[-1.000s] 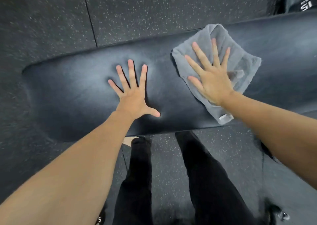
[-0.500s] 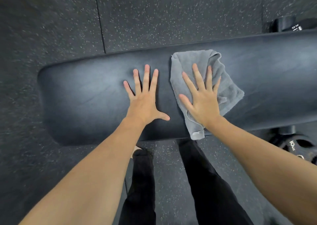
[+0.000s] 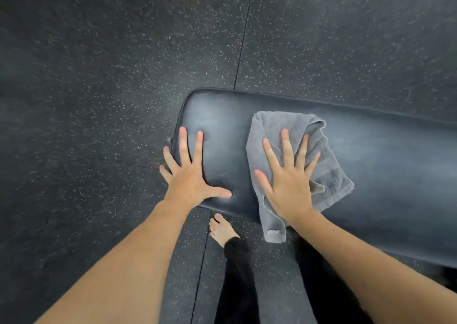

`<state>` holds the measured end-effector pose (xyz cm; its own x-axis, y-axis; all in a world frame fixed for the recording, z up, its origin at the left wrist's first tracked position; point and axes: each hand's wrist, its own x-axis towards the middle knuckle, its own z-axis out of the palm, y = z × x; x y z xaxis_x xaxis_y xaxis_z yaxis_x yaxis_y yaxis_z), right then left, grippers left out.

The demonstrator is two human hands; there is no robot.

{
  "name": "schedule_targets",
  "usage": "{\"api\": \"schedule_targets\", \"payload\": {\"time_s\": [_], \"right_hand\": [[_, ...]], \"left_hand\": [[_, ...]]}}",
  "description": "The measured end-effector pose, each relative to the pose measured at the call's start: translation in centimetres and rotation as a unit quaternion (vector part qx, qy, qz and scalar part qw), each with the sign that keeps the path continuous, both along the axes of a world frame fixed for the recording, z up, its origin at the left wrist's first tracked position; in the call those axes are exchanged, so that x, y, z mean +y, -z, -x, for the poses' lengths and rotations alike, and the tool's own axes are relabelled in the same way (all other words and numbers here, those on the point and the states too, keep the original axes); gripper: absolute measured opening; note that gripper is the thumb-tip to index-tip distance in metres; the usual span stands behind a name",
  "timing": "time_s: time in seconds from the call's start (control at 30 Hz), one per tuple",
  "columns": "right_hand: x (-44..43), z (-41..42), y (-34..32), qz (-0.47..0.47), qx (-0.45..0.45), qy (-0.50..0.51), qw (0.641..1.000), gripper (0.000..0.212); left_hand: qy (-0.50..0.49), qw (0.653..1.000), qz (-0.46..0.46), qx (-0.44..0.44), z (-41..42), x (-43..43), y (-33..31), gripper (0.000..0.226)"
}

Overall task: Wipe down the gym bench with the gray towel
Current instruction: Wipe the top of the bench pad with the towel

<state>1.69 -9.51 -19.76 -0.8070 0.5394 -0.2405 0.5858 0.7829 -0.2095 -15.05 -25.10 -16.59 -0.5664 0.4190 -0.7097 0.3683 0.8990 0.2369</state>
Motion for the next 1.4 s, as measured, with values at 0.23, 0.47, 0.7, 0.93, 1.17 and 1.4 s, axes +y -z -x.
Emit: {"api": "schedule_targets", "payload": {"time_s": [0.23, 0.47, 0.7, 0.93, 1.17, 1.4], "right_hand": [[-0.3, 14.5, 0.9, -0.003, 0.035, -0.057, 0.998, 0.066], [-4.1, 17.4, 0.5, -0.002, 0.016, -0.105, 0.994, 0.067], [-13.6, 6.4, 0.1, 0.004, 0.008, -0.269, 0.963, 0.073], [-5.6, -4.8, -0.3, -0.001, -0.017, -0.196, 0.980, 0.063], [-1.9, 0.0, -0.4, 0.015, 0.009, 0.069, 0.997, 0.063], [2.1, 9.7, 1.7, -0.018, 0.079, -0.008, 0.997, 0.061]], "left_hand": [[0.012, 0.999, -0.042, -0.010, 0.2, -0.7, 0.5, 0.153], [-0.286, 0.901, -0.325, -0.041, 3.2, -6.0, -1.0, 0.082], [-0.174, 0.945, -0.275, 0.024, 3.7, -4.6, -3.2, 0.047], [-0.042, 0.971, -0.235, 0.017, 2.8, -1.0, -3.1, 0.050], [0.115, 0.972, -0.120, 0.168, -1.8, 2.7, 2.8, 0.064], [0.094, 0.948, -0.112, 0.283, -3.0, 2.9, 4.7, 0.058]]}}
